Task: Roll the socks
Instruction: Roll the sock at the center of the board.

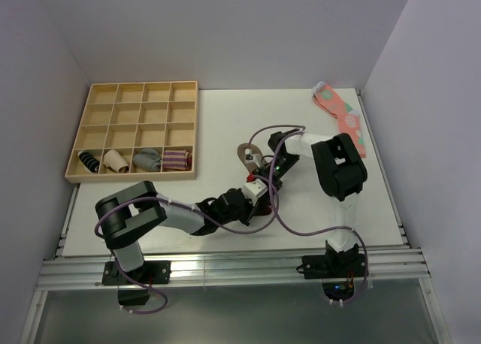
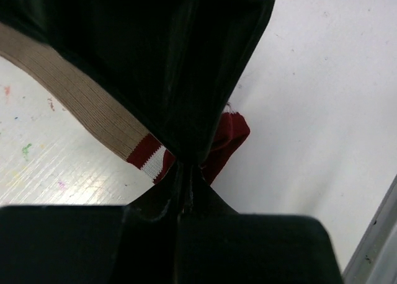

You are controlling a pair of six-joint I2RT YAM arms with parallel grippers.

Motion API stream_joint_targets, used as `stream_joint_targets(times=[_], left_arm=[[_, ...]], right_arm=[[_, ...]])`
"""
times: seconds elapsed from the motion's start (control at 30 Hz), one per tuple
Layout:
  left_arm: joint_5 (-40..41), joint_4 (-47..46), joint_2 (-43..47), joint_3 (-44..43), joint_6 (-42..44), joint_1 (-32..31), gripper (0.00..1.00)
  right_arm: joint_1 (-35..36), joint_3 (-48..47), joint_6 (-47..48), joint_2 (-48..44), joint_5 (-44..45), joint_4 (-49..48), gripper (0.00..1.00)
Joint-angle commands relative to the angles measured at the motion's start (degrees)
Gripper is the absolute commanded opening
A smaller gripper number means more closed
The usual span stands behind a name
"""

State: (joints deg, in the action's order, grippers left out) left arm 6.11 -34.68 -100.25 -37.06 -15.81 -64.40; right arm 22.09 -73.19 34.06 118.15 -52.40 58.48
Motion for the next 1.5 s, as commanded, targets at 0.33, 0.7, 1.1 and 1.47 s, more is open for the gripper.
stream_joint_targets(times=[0.33, 0.7, 1.1, 1.47], left_arm=[[-15.86, 20.78, 2.07, -8.11, -5.54, 7.62, 0.00], [-27.36, 38.24, -1.70, -21.11, -11.87, 13.07, 0.00], [-37.22, 43.73, -11.45, -29.56, -16.97, 16.24, 0.00], [-47.41, 41.88, -16.73, -32.72, -21.54, 18.26, 0.00]], right_arm=[[-10.21, 7.87, -9.10, -16.45, -2.53, -19.53, 0.43], [-14.00, 17.11, 0.02, -32.80, -3.76, -22.90, 0.42], [-13.21, 27.03, 24.55, -45.98, 4.57, -14.35, 0.48], [-9.09, 36.97, 30.45, -53.73, 12.93, -23.66, 0.54]])
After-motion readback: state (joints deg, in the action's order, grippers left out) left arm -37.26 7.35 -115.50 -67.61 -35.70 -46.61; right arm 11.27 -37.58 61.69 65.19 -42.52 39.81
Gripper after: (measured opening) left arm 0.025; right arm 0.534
